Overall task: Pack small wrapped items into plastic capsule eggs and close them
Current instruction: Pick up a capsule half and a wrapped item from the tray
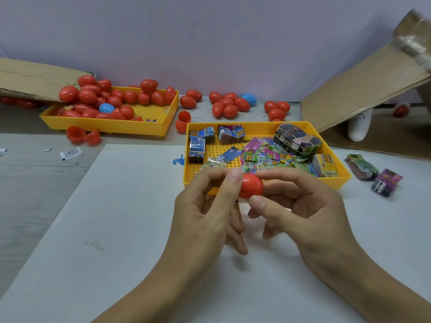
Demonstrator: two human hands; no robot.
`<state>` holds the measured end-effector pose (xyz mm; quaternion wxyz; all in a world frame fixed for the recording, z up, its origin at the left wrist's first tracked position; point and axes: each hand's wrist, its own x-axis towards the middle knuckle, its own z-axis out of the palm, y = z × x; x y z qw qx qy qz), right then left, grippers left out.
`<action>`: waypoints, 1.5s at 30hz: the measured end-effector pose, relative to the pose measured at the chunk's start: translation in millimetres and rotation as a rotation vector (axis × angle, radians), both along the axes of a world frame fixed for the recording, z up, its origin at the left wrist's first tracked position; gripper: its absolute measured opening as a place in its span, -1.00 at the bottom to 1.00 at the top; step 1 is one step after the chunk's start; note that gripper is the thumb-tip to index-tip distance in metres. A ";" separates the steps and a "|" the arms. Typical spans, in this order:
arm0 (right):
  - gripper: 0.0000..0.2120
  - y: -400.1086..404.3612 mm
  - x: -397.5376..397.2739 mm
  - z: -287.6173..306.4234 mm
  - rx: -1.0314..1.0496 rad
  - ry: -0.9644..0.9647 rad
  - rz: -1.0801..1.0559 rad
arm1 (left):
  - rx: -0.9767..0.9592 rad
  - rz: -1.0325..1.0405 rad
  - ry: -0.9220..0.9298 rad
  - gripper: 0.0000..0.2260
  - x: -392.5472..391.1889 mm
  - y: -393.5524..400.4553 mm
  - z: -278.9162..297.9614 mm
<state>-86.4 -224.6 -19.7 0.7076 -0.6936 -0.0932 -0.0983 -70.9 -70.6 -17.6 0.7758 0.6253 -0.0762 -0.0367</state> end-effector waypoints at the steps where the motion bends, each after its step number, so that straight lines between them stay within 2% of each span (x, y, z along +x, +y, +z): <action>1: -0.70 0.3 -0.3 -0.4 -0.010 -0.012 0.007 | -0.003 0.015 -0.009 -0.77 -0.4 0.0 0.3; 6: -0.81 -1.7 -0.9 -2.6 0.055 0.026 -0.017 | 0.017 0.070 -0.159 -0.86 -1.5 1.8 -2.3; 11: -0.71 1.0 2.1 0.9 0.063 0.126 -0.053 | 0.054 0.038 -0.335 -0.75 -1.5 0.0 -5.3; 14: -0.81 2.1 1.7 0.2 0.045 0.108 -0.047 | 0.058 0.025 -0.389 -0.70 -1.4 -0.8 -8.5; 16: -0.80 2.1 -0.1 0.3 0.039 0.066 -0.069 | 0.031 0.048 -0.385 -0.71 -1.7 -1.7 -10.5; 19: -0.73 2.4 -1.3 0.1 0.014 -0.036 -0.134 | 0.011 0.124 -0.326 -0.81 -2.6 -0.6 -11.4; 22: -0.69 3.9 -2.0 -2.5 -0.040 -0.110 -0.164 | 0.053 0.078 -0.265 -0.85 -5.3 -1.6 -7.5; 27: -0.61 4.9 -5.3 -5.0 -0.127 -0.168 -0.103 | 0.056 0.040 -0.298 -0.84 -6.1 -1.6 -3.3; 30: -0.66 3.5 -5.5 -5.8 -0.151 -0.204 -0.052 | 0.070 0.056 -0.312 -0.78 -2.6 0.5 -5.3; 32: -0.66 2.4 -5.8 -4.8 -0.119 -0.158 -0.025 | 0.088 0.070 -0.344 -0.69 -0.6 1.1 -6.5; 36: -0.82 1.9 -5.7 0.0 0.012 0.044 -0.068 | 0.176 0.064 -0.448 -0.33 -0.2 2.3 -8.4; 38: -0.72 3.0 -5.1 1.6 -0.013 0.076 -0.067 | 0.281 0.032 -0.570 -0.24 -1.0 2.8 -7.6; 40: -0.72 4.8 -4.5 2.6 -0.077 0.044 -0.085 | 0.330 -0.002 -0.656 -0.18 -1.6 3.4 -6.8; 43: -0.74 4.1 -4.2 1.2 -0.075 0.018 -0.106 | 0.355 0.029 -0.710 -0.20 -1.6 4.1 -7.2; 45: -0.80 3.2 -4.0 1.7 0.000 0.036 -0.099 | 0.376 0.103 -0.671 -0.34 -1.9 4.1 -7.3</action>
